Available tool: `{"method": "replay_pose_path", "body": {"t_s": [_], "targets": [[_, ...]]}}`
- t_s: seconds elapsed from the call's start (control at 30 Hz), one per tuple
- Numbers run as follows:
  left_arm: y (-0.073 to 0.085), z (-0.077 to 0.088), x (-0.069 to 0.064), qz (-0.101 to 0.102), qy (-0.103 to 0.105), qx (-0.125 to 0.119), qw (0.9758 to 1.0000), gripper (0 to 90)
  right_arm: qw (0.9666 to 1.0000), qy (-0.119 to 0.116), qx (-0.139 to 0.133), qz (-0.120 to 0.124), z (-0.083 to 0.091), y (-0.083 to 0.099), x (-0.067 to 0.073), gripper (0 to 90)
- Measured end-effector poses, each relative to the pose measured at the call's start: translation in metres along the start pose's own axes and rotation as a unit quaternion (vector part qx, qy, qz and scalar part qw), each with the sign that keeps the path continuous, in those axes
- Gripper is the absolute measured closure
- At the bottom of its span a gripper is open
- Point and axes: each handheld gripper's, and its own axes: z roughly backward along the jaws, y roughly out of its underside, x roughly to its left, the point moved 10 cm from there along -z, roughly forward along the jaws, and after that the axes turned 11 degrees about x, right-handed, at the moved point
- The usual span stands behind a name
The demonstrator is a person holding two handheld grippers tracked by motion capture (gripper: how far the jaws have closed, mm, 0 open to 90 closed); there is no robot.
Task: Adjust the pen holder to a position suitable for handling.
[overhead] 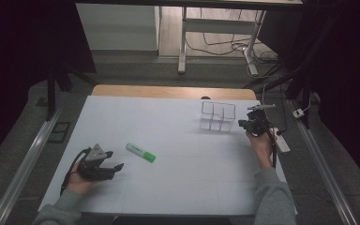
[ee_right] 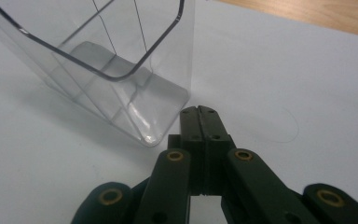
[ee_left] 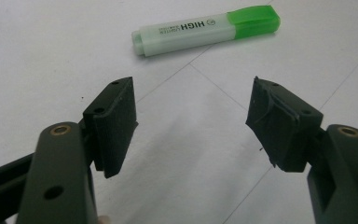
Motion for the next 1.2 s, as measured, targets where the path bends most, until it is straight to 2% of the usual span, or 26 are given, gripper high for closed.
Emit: {"method": "replay_pose_path", "body": {"t_s": [0.17, 0.4, 0.83, 1.2], "targets": [[0.000, 0.000, 0.000, 0.000, 0.000, 0.000, 1.0000, 32.4, 0.9999, 0.008, 0.011, -0.001, -0.007, -0.001, -0.004, 89.7], [0.001, -0.001, 0.000, -0.002, -0.001, 0.002, 1.0000, 32.3, 0.9999, -0.005, 0.008, -0.007, -0.014, -0.006, -0.006, 89.6], [0.001, -0.001, 0.001, -0.003, -0.001, 0.005, 1.0000, 32.3, 0.9996, -0.020, 0.017, 0.008, -0.030, -0.015, 0.000, 89.6], [0.002, -0.002, 0.001, -0.004, 0.001, 0.011, 0.9999, 32.0, 0.9994, -0.025, 0.012, 0.022, -0.033, -0.016, 0.002, 89.7]]}}
